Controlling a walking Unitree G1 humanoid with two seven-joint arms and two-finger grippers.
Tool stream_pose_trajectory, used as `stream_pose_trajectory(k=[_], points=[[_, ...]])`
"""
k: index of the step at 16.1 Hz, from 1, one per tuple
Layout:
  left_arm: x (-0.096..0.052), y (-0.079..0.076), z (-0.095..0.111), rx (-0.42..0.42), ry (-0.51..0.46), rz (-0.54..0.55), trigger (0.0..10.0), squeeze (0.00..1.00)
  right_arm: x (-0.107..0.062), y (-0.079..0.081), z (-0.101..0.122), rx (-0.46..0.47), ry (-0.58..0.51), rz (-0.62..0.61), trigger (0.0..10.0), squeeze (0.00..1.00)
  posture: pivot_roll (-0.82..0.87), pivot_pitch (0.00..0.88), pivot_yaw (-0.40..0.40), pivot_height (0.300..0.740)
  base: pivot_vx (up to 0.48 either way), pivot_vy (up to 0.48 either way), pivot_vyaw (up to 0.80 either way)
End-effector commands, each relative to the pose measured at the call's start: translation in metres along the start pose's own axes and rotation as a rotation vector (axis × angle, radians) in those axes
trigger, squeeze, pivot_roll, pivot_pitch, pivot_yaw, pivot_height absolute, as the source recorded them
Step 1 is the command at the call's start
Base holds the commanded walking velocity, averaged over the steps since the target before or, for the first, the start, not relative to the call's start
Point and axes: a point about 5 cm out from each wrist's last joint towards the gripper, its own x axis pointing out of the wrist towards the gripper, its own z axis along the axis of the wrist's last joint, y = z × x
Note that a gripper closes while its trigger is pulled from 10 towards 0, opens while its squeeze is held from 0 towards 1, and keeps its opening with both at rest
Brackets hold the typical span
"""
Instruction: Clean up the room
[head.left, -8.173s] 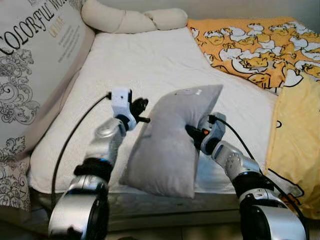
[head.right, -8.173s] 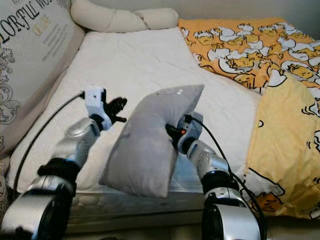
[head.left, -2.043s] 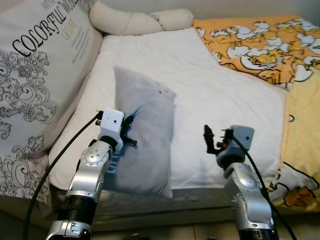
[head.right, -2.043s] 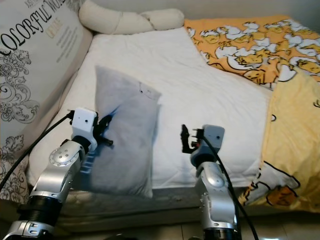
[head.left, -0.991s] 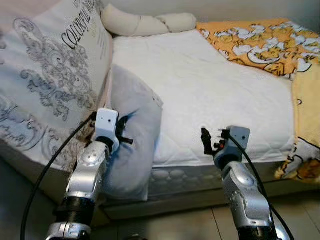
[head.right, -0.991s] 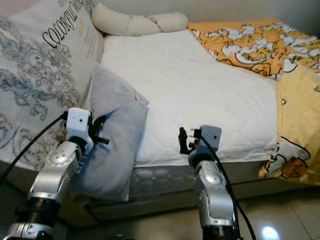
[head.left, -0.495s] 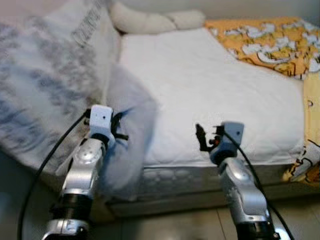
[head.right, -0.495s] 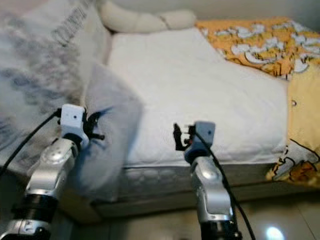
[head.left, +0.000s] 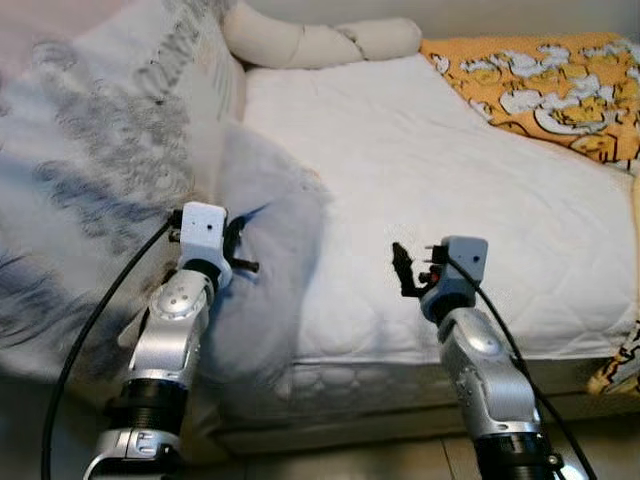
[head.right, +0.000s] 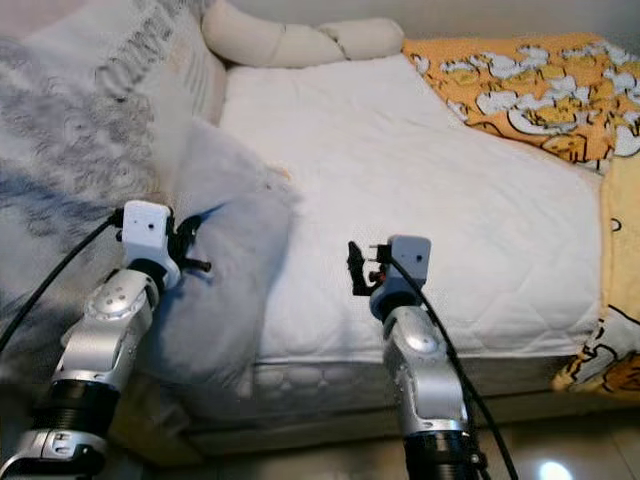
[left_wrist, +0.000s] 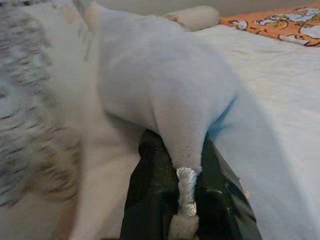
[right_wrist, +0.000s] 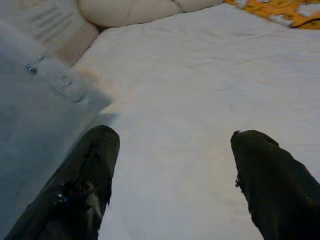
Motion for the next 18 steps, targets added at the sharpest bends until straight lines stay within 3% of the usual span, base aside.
stream_pose_trajectory(k=[1, 14, 18], points=[[0.006, -0.005, 0.016, 0.007, -0.067, -0.015, 10.0, 0.00, 0.000, -0.007, 0.003, 0.001, -0.011, -0.027, 10.0, 0.00, -0.05, 0.000, 0.047, 0.740, 0.368, 0.000, 0.00], [0.010, -0.004, 0.017, 0.006, -0.063, 0.002, 10.0, 0.00, 0.004, -0.009, 0.005, -0.010, -0.014, -0.032, 10.0, 0.00, -0.04, 0.000, 0.039, 0.740, 0.365, 0.000, 0.00], [0.016, -0.001, 0.022, 0.094, -0.055, -0.005, 10.0, 0.00, 0.006, -0.010, 0.007, -0.032, -0.016, -0.036, 10.0, 0.00, -0.04, 0.000, 0.044, 0.740, 0.000, 0.000, 0.00]])
